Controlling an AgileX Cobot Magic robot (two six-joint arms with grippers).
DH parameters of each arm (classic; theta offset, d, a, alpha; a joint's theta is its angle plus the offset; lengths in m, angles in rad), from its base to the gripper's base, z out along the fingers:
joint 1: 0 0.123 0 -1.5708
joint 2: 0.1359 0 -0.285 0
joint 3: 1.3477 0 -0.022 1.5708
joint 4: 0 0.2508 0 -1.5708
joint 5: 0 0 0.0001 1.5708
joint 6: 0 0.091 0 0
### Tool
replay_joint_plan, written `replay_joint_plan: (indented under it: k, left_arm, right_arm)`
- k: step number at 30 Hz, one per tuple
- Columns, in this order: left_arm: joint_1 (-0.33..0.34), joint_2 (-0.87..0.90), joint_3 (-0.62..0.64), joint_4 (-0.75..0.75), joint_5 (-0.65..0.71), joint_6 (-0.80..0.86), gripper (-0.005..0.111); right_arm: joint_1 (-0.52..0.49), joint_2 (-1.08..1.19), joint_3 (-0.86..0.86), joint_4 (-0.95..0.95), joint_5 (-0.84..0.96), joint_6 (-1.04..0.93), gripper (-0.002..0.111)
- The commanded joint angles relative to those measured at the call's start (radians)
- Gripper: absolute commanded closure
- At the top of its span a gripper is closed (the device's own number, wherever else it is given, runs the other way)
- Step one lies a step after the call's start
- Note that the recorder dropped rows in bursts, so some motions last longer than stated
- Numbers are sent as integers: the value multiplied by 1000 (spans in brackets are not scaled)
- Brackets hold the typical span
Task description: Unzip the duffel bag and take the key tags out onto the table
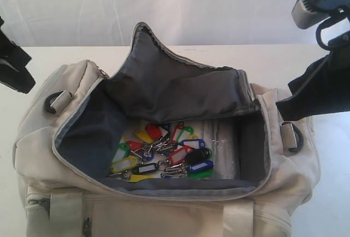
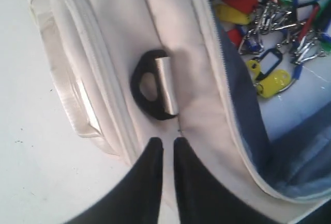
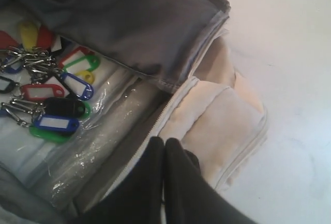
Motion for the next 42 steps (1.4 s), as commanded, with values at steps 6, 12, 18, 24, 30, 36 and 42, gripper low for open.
replay_joint_plan:
  k: [6, 12, 18, 24, 30, 36, 42]
  left_arm:
    - [3, 173, -19, 35, 12, -40, 32]
    - [3, 228, -10, 35, -11, -40, 61]
    - [3, 232, -10, 135, -13, -104, 106]
    - [80, 221, -10, 289, 71, -206, 106]
    - [207, 188, -10, 289, 141, -143, 106]
    - [226, 146, -10, 271, 132, -107, 106]
    - [226, 142, -10, 122, 145, -63, 106]
  right_arm:
    - [-12, -7, 6, 51, -25, 8, 108]
    - [-12, -7, 6, 57, -25, -4, 108]
    - [-12, -7, 6, 57, -25, -6, 108]
    - [-12, -7, 6, 60, -25, -6, 108]
    - [-12, -7, 6, 74, -25, -6, 108]
    - [-12, -7, 6, 81, -25, -8, 108]
    - [-12, -7, 6, 81, -25, -8, 108]
